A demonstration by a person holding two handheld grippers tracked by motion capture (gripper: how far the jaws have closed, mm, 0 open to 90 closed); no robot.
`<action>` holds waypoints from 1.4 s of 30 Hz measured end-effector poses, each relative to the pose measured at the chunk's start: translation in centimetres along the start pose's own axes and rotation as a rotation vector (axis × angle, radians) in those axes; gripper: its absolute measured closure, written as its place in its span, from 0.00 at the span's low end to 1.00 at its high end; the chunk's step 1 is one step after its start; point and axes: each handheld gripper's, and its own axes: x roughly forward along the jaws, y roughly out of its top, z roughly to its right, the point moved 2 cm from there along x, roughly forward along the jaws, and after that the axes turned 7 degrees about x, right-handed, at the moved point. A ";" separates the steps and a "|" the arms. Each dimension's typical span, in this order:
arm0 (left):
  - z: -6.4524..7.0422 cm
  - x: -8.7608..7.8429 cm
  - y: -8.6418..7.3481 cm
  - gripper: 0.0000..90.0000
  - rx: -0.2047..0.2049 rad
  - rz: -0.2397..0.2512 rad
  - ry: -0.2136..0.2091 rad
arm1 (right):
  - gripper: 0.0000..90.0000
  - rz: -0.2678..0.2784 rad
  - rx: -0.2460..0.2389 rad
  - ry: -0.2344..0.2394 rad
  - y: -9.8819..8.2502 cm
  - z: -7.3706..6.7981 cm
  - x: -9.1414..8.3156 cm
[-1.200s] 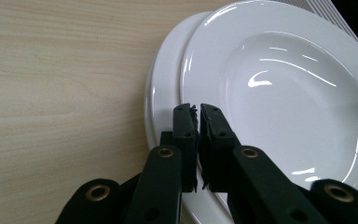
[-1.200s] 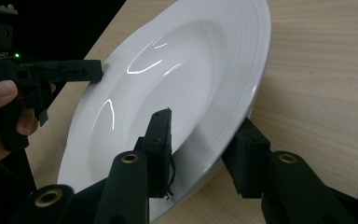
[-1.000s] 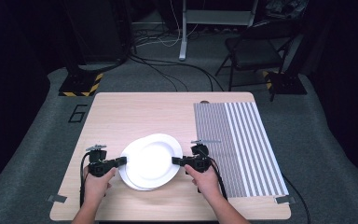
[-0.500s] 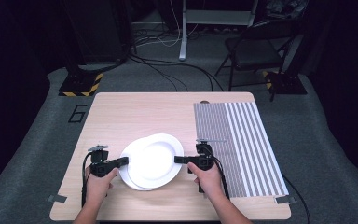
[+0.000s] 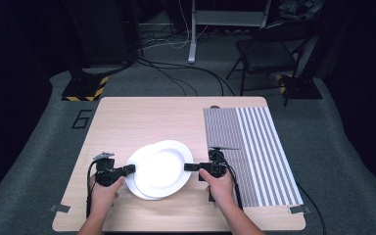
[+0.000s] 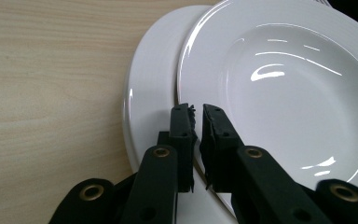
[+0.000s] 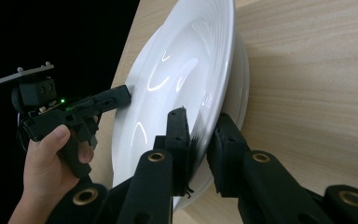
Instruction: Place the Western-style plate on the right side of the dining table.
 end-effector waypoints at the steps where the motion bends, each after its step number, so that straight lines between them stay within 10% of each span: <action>1: 0.0 0.0 0.0 0.89 0.002 0.003 -0.004 | 0.88 -0.002 -0.006 0.002 0.1 0.1 0.0; 23: 1.2 0.8 0.0 0.57 0.005 0.034 -0.061 | 0.94 0.036 -0.032 0.037 0.4 0.1 -1.4; 42: 2.8 1.6 -1.0 0.52 -0.012 -0.021 -0.063 | 0.93 0.045 -0.033 0.043 0.1 0.3 -1.5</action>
